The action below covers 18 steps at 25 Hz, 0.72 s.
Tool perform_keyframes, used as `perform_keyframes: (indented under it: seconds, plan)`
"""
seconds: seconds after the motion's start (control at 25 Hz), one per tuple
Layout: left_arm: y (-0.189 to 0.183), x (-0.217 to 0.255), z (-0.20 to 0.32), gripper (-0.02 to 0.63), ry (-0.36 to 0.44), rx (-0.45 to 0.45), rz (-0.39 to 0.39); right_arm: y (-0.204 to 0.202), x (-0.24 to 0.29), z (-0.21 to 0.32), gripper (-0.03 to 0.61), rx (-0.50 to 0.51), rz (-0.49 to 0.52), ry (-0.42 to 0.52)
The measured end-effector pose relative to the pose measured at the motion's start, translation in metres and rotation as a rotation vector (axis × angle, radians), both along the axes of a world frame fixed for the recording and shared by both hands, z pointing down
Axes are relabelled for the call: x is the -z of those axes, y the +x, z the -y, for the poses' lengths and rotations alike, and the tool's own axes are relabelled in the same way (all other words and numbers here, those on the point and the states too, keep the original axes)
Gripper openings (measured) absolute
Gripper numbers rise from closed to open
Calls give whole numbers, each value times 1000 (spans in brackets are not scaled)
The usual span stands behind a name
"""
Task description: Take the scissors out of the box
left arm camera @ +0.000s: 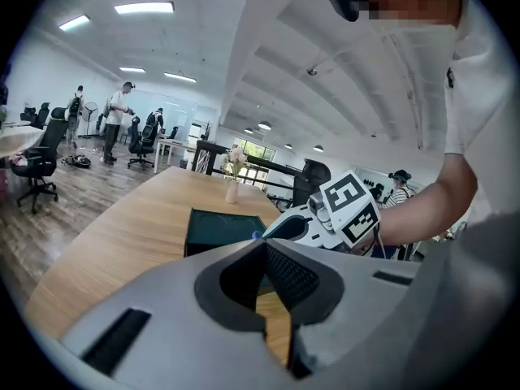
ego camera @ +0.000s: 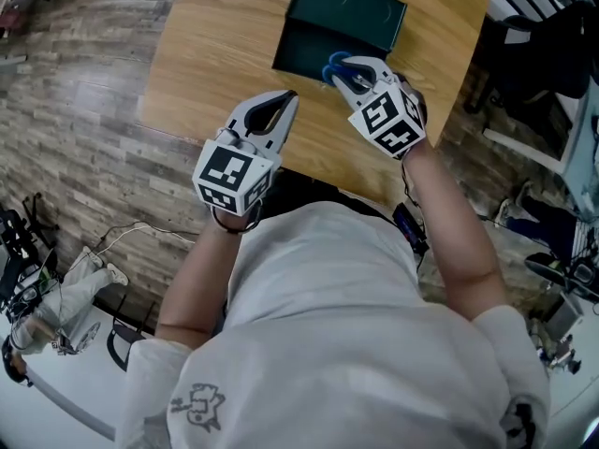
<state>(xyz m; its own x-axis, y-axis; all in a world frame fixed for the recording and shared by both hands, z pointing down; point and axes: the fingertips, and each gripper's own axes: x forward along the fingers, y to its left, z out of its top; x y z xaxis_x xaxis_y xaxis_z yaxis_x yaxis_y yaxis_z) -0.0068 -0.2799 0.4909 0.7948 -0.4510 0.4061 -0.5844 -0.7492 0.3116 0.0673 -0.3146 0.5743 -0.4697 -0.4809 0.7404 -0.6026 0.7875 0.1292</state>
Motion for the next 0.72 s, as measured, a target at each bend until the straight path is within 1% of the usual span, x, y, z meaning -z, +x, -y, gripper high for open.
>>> perform_keyframes:
  seconds: [0.4, 0.72]
  plan:
    - [13, 29, -43, 5, 68, -7, -10, 16, 50, -36, 91, -49, 63, 100]
    - [25, 60, -70, 6, 143, -8, -7, 34, 99, -70, 91, -109, 168, 161]
